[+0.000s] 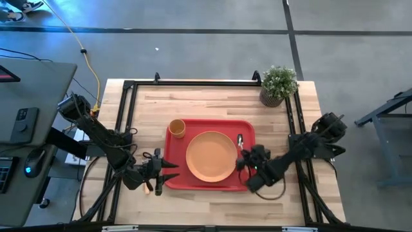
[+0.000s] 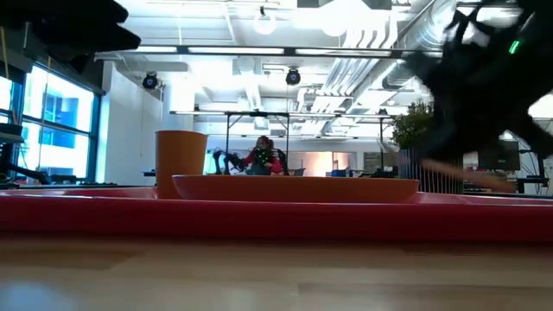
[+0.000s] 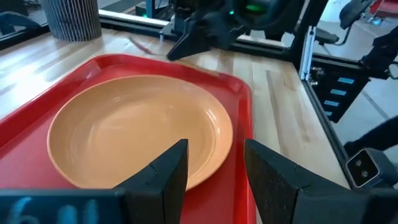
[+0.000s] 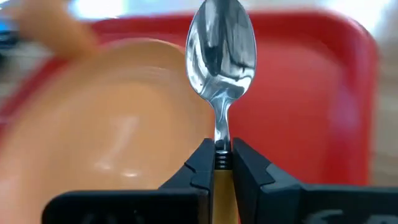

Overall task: Pick and place plate/cup/fork/spoon on tray
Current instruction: Put the orange spoon on the red tray to the right of the orange plate, then put the orange fork on the red tray to the left of the orange spoon

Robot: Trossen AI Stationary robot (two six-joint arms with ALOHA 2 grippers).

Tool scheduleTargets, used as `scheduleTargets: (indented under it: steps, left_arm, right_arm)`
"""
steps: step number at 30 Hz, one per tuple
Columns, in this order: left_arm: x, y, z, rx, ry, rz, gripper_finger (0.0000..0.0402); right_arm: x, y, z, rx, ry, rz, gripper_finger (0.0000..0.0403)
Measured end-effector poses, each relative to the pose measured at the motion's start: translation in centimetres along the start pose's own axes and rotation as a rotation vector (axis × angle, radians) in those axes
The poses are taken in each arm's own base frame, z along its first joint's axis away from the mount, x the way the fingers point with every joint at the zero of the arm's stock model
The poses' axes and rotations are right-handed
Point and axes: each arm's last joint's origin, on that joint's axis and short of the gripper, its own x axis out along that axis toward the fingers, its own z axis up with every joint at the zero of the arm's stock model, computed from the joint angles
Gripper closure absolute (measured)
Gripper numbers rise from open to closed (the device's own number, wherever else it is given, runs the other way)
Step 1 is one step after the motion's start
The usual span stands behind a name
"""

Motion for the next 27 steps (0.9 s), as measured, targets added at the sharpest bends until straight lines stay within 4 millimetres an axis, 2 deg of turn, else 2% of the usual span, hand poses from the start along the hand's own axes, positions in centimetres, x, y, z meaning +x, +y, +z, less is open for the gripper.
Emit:
scheduleTargets:
  steps: [3, 9, 16, 20, 23, 27]
  left_arm:
    - [0.0, 0.1, -0.2, 0.002, 0.013, 0.006, 0.0257]
    - [-0.1, 0.3, -0.6, 0.029, 0.043, 0.025, 0.0257]
    - [0.4, 0.8, -0.5, 0.031, 0.048, 0.062, 0.0257]
    - [0.2, 0.7, -0.7, 0.024, 0.062, 0.039, 0.0257]
    - [-0.1, 0.6, -1.1, 0.037, 0.096, 0.028, 0.0257]
    - [-0.7, 0.7, -1.9, -0.011, 0.164, 0.013, 0.0257]
  right_arm:
    - [1.4, -1.4, 0.0, 0.059, 0.037, -0.087, 0.0385]
    - [2.3, -2.5, 0.0, 0.139, 0.118, -0.179, 0.0378]
    - [2.3, -2.6, 0.0, 0.124, 0.143, -0.203, 0.0323]
    - [2.3, -2.5, 0.0, 0.106, 0.139, -0.195, 0.0284]
    - [2.2, -2.2, 0.1, 0.020, 0.128, -0.175, 0.0260]
    - [1.4, 0.0, 0.7, -0.109, 0.096, -0.093, 0.0242]
